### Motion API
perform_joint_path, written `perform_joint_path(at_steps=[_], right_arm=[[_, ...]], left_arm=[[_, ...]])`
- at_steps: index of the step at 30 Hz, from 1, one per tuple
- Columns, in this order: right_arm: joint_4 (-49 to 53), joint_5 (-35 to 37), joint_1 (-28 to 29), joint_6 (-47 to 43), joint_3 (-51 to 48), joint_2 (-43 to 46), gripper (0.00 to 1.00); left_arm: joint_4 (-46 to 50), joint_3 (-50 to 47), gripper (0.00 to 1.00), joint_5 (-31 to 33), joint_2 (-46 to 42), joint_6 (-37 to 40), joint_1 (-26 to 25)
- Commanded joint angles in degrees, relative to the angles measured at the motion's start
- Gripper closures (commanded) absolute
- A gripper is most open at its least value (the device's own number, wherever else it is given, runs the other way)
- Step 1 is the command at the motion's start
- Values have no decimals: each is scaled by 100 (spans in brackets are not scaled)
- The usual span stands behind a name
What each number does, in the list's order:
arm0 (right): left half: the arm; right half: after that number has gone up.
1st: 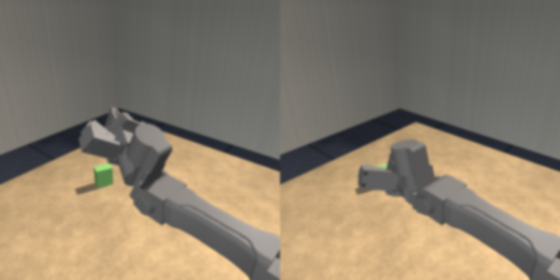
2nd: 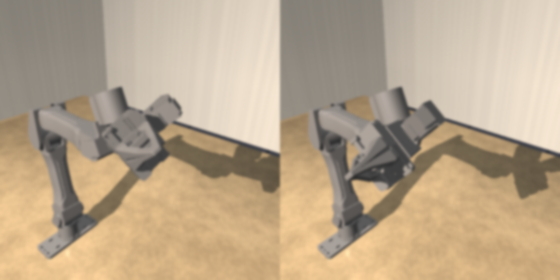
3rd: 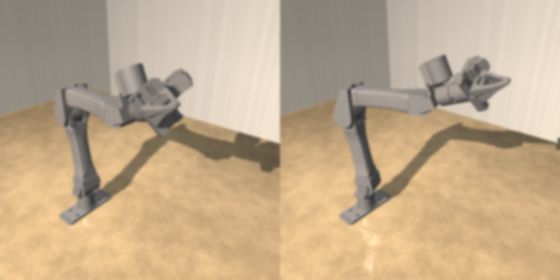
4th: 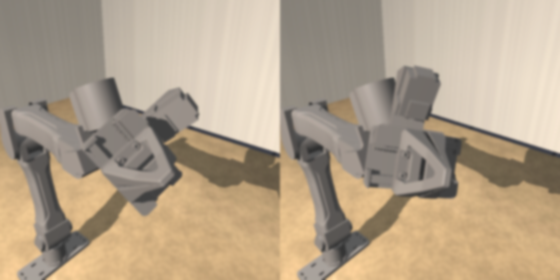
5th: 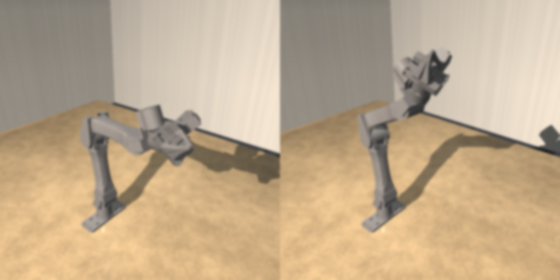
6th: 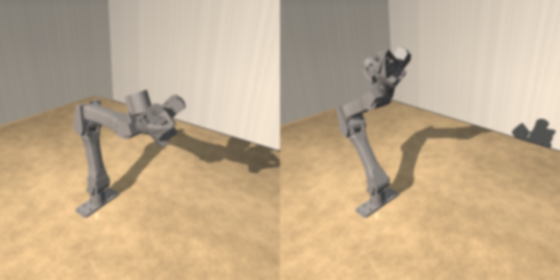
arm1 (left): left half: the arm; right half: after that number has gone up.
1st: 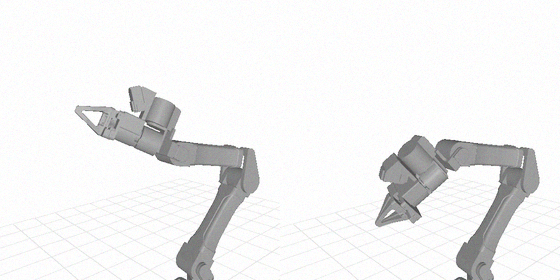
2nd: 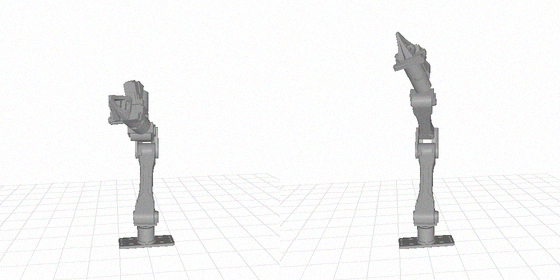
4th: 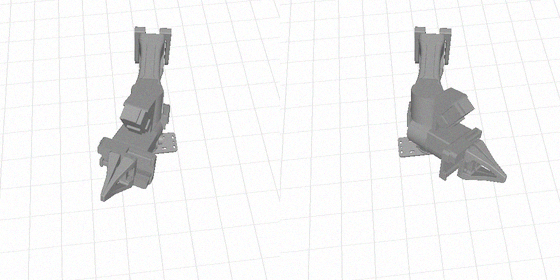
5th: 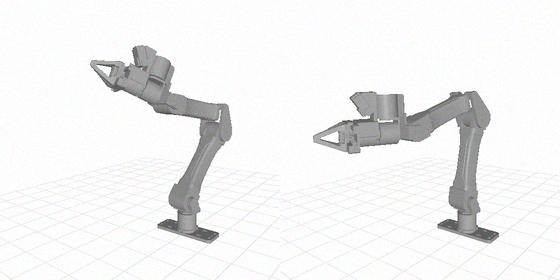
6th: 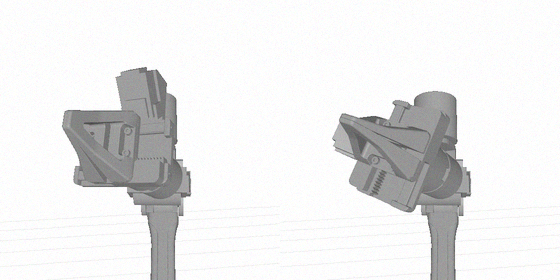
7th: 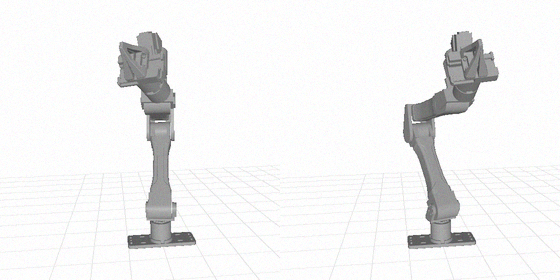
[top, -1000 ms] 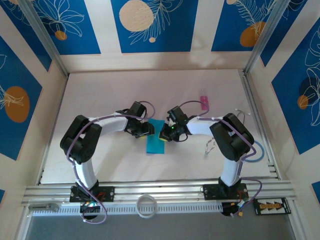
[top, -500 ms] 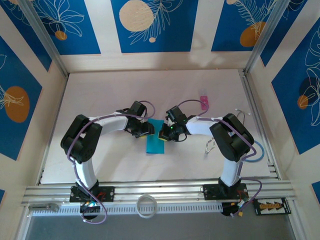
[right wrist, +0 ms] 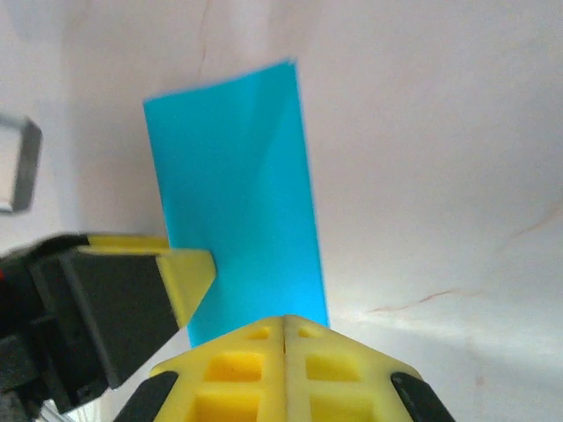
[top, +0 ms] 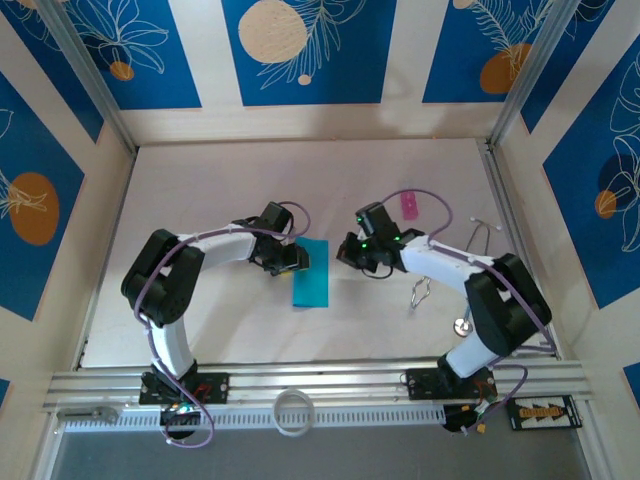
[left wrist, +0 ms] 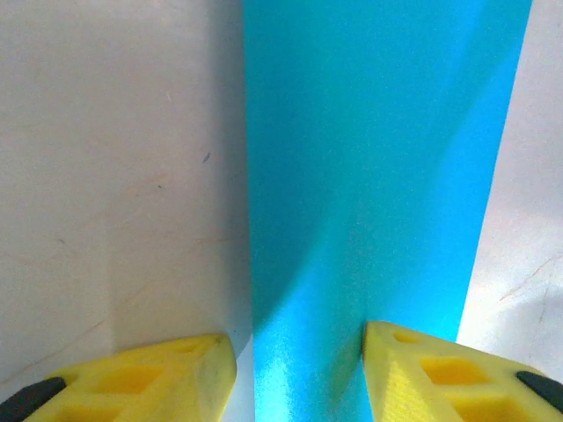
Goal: Fold a paper plane with a square sheet of paper (pick it up from the middle)
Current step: Hold the square sheet of paper at the center of the table.
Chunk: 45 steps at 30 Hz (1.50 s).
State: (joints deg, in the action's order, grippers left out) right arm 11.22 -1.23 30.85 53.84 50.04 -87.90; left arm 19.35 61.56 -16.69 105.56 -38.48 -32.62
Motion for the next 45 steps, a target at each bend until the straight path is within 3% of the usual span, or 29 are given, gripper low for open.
perform_joint_path(at_steps=[1, 13, 36, 45], right_arm=[[66, -48, -114, -138, -186, 84, 95], [-364, -862, 308, -308, 313, -856, 95], [-442, -674, 637, -493, 644, -1818, 94], [-33, -275, 506, -1193, 332, -1795, 95]], left_arm=[[-226, -161, 52, 190, 483, 134, -21], [-228, -123, 52, 177, 527, 178, -17], [-249, -136, 52, 139, 545, 131, -24], [-265, -119, 48, 96, 335, 40, -23]])
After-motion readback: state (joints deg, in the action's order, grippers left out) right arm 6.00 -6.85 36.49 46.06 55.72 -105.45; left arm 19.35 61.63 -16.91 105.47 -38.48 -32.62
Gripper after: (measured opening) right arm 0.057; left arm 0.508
